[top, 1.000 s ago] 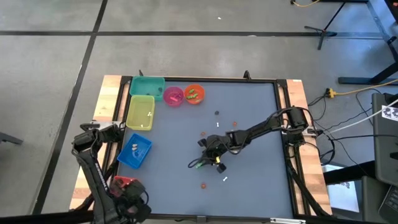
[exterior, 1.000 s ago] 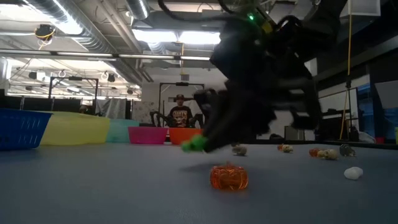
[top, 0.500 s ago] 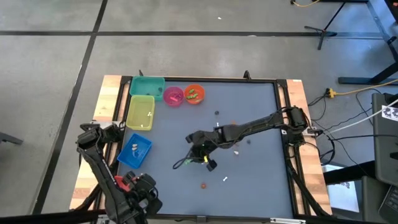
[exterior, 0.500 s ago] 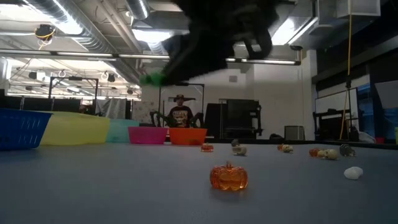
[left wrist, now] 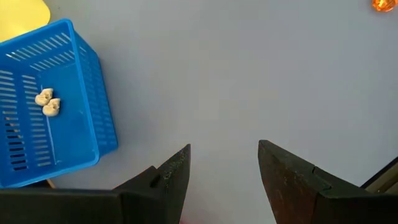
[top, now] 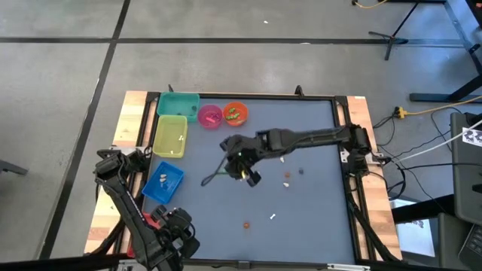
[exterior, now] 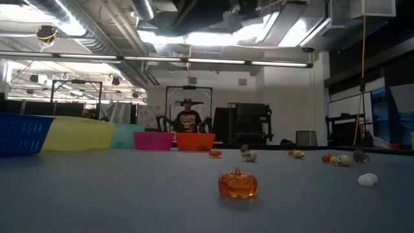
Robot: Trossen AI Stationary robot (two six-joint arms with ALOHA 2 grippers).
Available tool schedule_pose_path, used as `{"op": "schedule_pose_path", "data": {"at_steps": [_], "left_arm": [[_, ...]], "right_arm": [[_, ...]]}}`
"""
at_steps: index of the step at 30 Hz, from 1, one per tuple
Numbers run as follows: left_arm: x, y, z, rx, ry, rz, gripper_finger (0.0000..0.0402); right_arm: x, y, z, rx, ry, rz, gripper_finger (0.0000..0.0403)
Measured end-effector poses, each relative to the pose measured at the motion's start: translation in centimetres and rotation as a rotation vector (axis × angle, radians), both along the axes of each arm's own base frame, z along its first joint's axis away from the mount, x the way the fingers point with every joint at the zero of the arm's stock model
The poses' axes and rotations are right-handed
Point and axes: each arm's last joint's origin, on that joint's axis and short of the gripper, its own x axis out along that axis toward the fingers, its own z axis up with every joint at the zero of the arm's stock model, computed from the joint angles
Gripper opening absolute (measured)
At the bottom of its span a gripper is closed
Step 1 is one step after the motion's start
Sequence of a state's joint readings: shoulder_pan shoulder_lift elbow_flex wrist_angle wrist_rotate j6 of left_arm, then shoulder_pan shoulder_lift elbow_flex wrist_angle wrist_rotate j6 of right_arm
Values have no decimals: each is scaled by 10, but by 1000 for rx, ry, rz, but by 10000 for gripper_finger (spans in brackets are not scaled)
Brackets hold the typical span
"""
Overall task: Sort Halloween decoration
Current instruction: Put the green skeleton toy into the orange bin
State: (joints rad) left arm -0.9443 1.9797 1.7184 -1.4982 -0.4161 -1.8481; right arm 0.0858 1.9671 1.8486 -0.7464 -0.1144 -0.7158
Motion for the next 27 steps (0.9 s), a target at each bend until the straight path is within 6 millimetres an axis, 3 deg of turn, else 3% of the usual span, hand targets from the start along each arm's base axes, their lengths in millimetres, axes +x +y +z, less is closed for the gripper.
{"op": "schedule_pose_path", "data": {"at_steps": [10,17,27], "left_arm": [[2,2,1,68,-80,-23,171],[9,9,4,149,-152,-25,171],[31,31,5,216,-195,36,171]], "right_arm": [[-4,-79,5,0,43,-182,51],[-3,-140,-2,15,4,-326,51],[2,-214,-65,78,124,-505,51]]}}
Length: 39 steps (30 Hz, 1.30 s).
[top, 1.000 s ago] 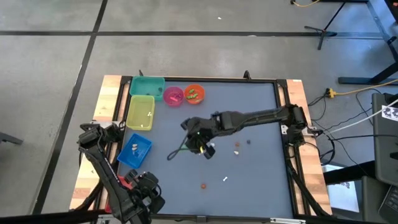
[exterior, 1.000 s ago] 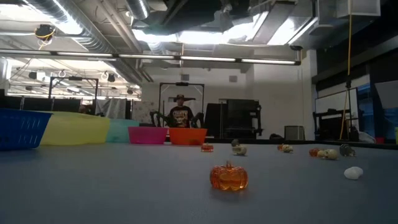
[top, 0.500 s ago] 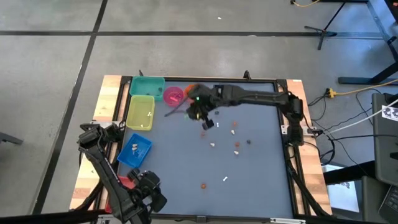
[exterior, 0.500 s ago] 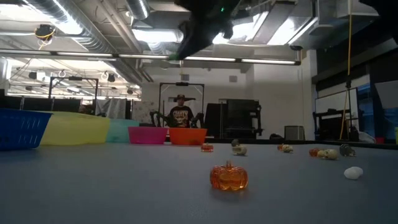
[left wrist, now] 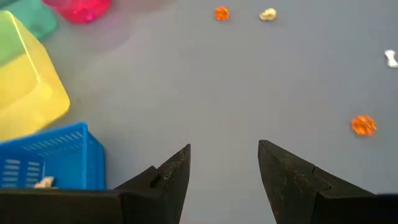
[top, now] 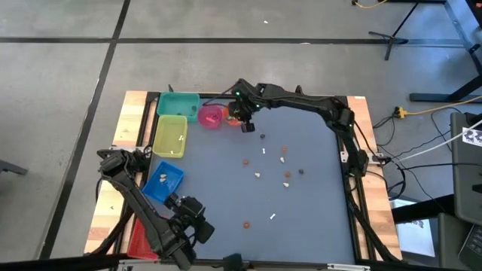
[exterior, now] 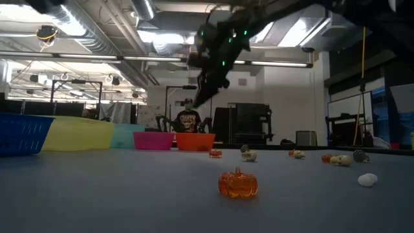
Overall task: Sort Halloween decoration
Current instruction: Put the green skeleton toy into the orange bin
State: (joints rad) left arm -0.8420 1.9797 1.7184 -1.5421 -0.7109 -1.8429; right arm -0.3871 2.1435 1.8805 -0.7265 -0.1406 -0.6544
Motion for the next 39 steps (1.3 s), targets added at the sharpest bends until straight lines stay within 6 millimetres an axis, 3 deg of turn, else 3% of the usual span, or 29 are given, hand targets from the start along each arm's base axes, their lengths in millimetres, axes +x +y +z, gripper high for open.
{"op": "schedule_pose_path", "data": {"at_steps": [7,19,36,39], "left_arm": [[17,17,1,83,64,-58,171],[40,46,1,129,154,-67,171],[44,52,1,125,158,-45,171],[44,52,1,127,160,-48,171]], "right_arm": [[-1,-22,-27,7,62,-56,51],[-1,-25,-27,-21,58,-75,51],[-1,-25,-27,-23,58,-71,52],[-1,-25,-27,-23,57,-71,68]]}}
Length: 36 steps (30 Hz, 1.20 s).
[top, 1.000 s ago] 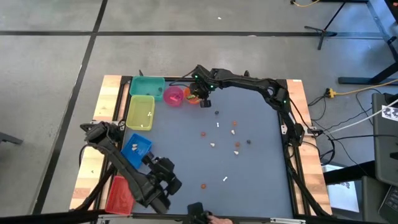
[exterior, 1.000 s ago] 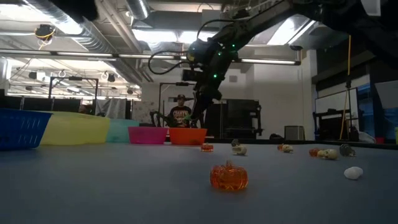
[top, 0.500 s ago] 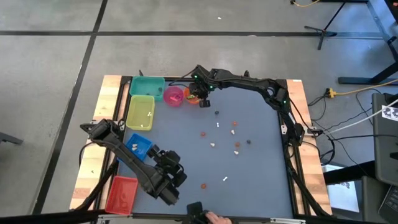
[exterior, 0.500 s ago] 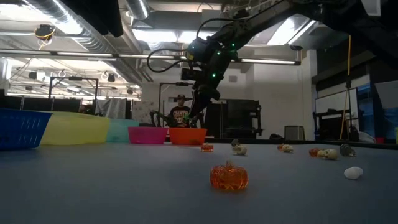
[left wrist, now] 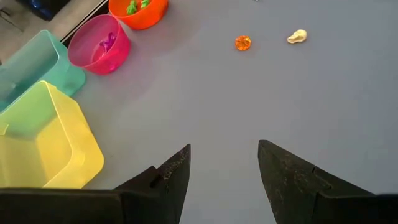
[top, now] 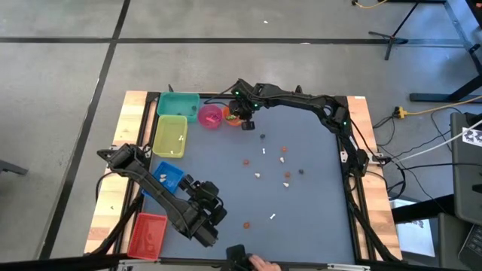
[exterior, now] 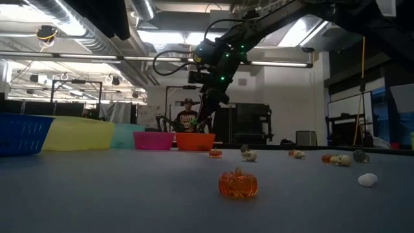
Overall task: Sort Halloween decoration
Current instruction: Put the green skeleton toy into the orange bin, then put the yellow skull toy into the blue bin
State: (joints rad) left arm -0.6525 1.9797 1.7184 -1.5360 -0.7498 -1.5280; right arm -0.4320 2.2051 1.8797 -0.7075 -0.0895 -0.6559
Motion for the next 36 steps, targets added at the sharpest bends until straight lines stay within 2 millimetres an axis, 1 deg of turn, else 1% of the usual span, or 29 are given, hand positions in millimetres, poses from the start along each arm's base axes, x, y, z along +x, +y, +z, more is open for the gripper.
{"op": "schedule_pose_path", "data": {"at_steps": [7,11,13,15,20,24,29,32,36], "left_arm": [[2,3,0,4,9,2,171],[6,9,0,14,32,-4,171],[8,13,0,19,44,-6,171],[11,17,0,22,51,0,171],[18,30,0,38,84,3,171],[25,43,0,63,118,-4,171],[34,62,0,82,179,-13,171],[40,74,0,91,222,-26,171],[50,93,-1,97,273,-61,171]], "right_arm": [[0,0,0,-6,1,-8,148],[-6,2,3,19,47,-47,173],[-14,6,11,38,84,-53,178],[-25,11,25,61,119,-50,179],[-54,25,65,98,166,-45,179],[-79,38,103,133,134,-35,179],[-110,53,142,146,89,-47,179],[-128,61,163,153,49,-63,179],[-151,72,184,168,7,-88,179]]}}
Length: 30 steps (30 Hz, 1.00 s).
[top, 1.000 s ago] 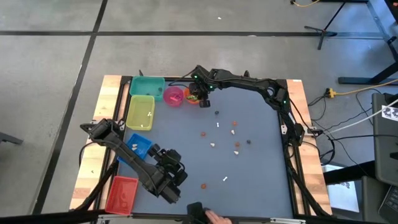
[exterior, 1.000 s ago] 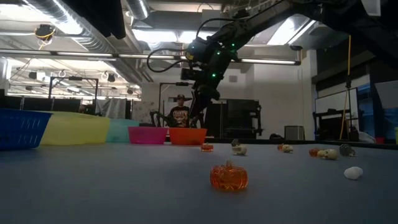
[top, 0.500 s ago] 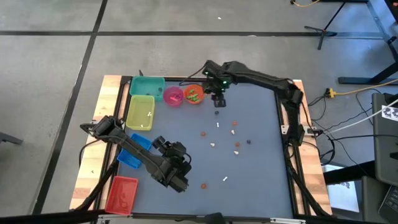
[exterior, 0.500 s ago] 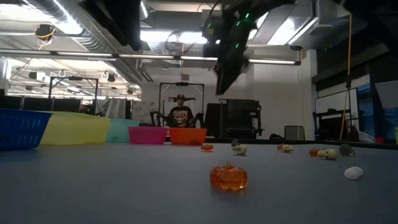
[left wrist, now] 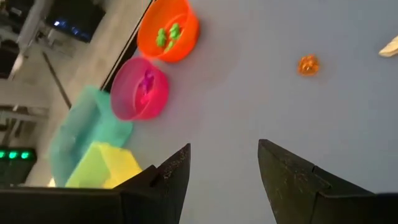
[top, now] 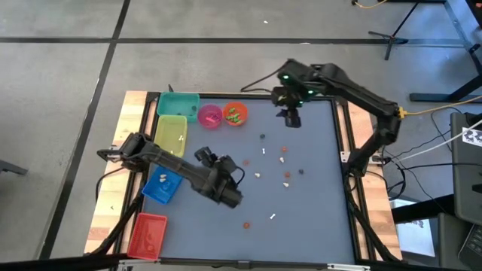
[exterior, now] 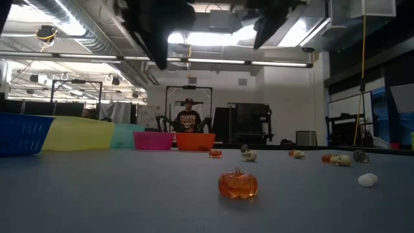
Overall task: Sort Halloween decoration
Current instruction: Put the yellow skull toy into the blue bin
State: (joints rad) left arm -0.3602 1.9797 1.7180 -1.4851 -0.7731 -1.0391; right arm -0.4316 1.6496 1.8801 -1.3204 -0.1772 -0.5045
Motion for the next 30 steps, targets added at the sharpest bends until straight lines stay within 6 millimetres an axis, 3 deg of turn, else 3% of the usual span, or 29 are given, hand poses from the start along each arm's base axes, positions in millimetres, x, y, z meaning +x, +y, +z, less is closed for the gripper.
{"op": "schedule_pose_path", "data": {"at_steps": [7,14,20,30], "left_arm": [[31,30,-2,-56,16,-159,171],[68,60,2,-246,-95,-426,171],[83,86,6,-471,-168,-668,171],[88,101,1,-458,-131,-815,171]], "right_arm": [[-42,20,26,43,-23,-41,179],[-86,41,24,77,-79,-58,179],[-115,55,-3,116,-129,-149,179],[-137,65,-70,201,-193,-301,179]]}}
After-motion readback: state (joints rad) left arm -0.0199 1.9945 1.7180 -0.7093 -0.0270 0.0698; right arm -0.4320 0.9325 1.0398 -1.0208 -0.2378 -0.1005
